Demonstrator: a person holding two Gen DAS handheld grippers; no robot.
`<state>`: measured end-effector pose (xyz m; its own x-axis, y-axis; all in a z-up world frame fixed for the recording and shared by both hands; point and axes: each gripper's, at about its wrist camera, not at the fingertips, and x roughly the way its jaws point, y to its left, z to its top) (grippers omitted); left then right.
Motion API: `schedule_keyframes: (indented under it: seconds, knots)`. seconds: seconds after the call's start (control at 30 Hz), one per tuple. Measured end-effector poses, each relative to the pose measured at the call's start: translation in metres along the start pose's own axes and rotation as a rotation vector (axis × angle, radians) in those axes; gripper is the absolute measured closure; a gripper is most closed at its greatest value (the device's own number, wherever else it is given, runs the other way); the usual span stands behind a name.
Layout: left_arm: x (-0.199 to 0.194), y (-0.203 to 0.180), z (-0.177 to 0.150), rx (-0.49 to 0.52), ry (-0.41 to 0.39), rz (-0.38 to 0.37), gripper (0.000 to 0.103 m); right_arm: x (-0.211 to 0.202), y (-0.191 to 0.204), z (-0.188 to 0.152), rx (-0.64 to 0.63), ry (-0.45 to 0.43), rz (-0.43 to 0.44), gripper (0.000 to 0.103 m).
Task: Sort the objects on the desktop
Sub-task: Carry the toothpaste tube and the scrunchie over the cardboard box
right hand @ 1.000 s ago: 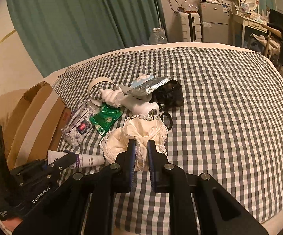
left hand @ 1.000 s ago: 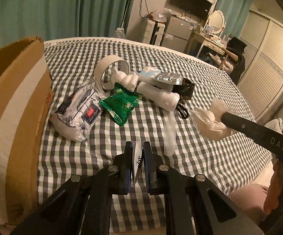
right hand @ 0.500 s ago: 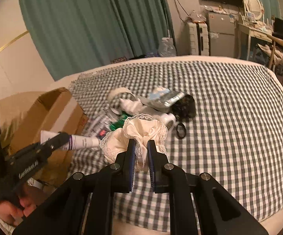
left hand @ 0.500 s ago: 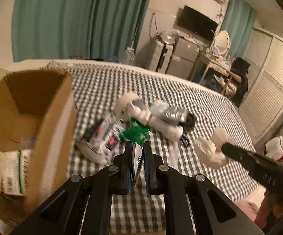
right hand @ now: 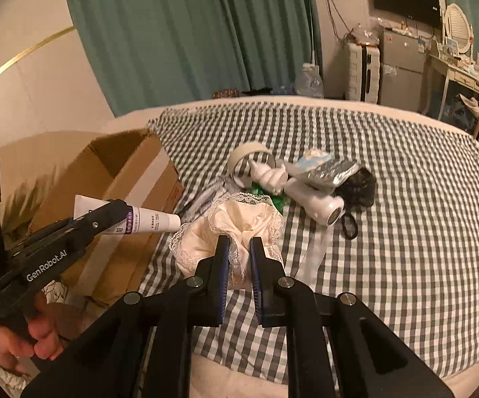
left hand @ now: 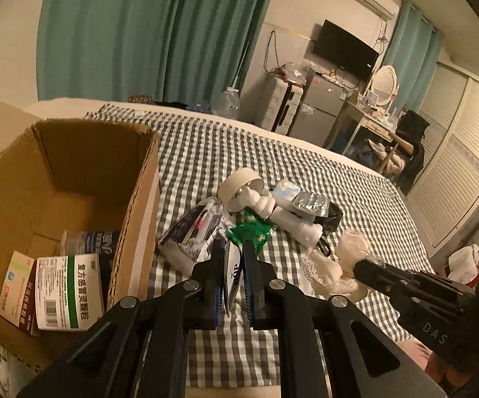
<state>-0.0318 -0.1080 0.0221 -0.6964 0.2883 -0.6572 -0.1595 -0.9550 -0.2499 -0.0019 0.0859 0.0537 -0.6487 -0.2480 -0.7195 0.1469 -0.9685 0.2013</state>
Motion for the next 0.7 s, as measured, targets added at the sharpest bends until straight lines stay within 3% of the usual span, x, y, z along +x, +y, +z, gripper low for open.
schedule_keyframes:
  seconds: [0.43, 0.7]
  knots:
    - [-0.018, 0.010, 0.009, -0.029, -0.040, 0.007, 0.093, 0.001, 0.023, 0.006, -0.069, 0.015, -0.001, 0.091]
    - [-0.054, 0.037, 0.040, -0.060, -0.109, 0.031, 0.093, -0.004, 0.085, 0.037, -0.192, -0.021, 0.039, 0.091]
